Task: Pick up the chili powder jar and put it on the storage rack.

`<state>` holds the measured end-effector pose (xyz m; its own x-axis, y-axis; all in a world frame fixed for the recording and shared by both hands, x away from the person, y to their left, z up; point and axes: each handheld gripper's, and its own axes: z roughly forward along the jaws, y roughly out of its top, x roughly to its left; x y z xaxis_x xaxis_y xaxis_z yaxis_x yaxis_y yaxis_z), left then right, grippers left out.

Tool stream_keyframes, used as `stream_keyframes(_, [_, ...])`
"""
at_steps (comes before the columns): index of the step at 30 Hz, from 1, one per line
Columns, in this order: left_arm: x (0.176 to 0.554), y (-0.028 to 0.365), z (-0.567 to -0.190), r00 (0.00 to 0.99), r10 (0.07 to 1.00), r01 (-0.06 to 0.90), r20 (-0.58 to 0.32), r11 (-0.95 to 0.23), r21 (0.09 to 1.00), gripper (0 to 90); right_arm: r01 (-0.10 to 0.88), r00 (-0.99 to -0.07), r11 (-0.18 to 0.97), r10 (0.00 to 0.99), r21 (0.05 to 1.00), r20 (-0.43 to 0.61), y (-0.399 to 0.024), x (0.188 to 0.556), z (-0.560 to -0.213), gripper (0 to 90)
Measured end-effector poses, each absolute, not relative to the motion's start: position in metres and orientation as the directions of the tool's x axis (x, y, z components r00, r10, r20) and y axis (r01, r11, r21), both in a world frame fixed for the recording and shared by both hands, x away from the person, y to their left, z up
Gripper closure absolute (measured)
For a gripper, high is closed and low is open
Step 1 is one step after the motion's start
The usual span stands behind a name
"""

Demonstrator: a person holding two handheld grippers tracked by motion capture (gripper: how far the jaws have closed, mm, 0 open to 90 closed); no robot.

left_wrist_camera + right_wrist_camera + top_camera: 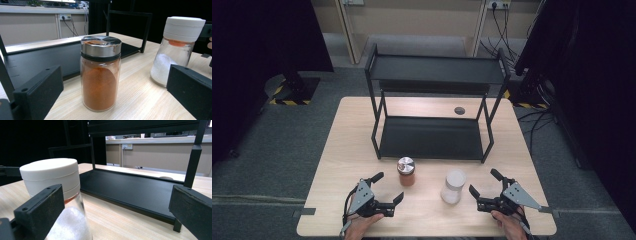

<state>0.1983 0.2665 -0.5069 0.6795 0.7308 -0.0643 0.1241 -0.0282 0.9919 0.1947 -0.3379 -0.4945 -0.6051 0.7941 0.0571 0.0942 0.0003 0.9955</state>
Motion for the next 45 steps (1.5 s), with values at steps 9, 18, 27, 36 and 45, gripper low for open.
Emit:
stream_keyframes(9, [0.199,0.266,-0.507,0.678,0.732,0.127,-0.068,-0.026,0.992,0.2,0.109,-0.605,-0.007,0.793,0.994,0.072,-0.339,0.197,-0.496,0.3])
stream_keyframes(18, [0.199,0.264,-0.507,0.675,0.735,0.133,-0.071,-0.027,0.991,0.3,0.118,-0.598,-0.005,0.798,0.993,0.075,-0.338,0.197,-0.496,0.3])
stream_keyframes(27, [0.197,0.264,-0.507,0.669,0.740,0.134,-0.067,-0.032,0.990,0.3,0.121,-0.595,-0.007,0.800,0.993,0.079,-0.337,0.195,-0.496,0.3])
stream_keyframes(36, [0.202,0.260,-0.506,0.660,0.747,0.149,-0.075,-0.032,0.988,0.3,0.123,-0.590,-0.012,0.803,0.992,0.083,-0.337,0.196,-0.496,0.3])
stream_keyframes(45, [0.211,0.256,-0.503,0.654,0.752,0.155,-0.081,-0.029,0.987,0.3,0.124,-0.584,-0.018,0.807,0.992,0.088,-0.338,0.195,-0.496,0.3])
